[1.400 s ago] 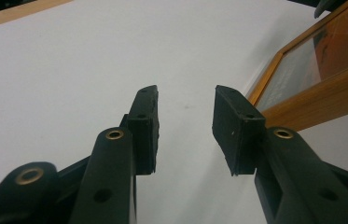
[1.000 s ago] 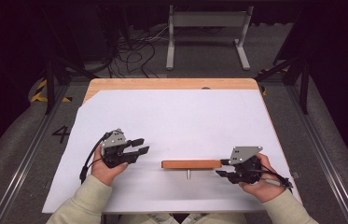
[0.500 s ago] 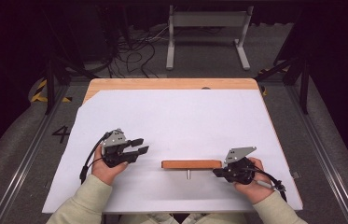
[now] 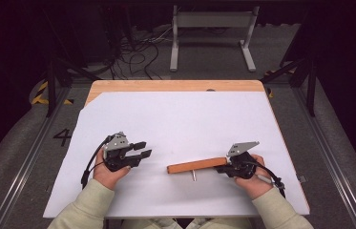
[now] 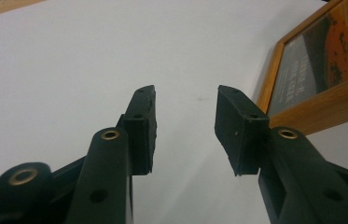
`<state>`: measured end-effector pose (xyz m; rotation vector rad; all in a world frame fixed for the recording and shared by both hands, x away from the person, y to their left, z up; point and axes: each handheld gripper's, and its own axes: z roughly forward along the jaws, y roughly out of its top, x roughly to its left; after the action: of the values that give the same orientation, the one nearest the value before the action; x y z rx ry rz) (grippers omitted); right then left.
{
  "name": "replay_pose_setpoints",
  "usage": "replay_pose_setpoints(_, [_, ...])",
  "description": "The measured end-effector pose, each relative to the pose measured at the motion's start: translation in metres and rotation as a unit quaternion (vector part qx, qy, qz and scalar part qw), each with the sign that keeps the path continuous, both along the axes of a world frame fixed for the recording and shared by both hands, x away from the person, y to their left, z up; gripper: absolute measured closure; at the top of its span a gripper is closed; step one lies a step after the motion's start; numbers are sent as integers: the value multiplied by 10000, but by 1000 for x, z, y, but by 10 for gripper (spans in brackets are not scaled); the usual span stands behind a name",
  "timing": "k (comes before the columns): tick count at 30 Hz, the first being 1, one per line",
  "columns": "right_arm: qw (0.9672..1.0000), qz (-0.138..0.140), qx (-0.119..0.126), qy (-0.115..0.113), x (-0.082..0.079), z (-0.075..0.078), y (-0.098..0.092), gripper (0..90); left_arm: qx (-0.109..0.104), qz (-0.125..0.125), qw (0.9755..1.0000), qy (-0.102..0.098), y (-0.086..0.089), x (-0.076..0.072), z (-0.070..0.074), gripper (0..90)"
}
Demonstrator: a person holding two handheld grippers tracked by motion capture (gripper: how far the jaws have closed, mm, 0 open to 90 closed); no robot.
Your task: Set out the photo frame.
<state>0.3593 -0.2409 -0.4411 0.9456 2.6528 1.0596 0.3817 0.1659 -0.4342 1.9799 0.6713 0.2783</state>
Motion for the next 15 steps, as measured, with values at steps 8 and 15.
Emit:
replay_pose_setpoints(8, [9999,-137,66,54,23,0,5,900,-26,48,10000,18,2,-2,-1,594])
replay_pose_setpoints(15, [9996,-231,137,78,43,1,12,900,-59,75,10000,19,5,-2,-2,596])
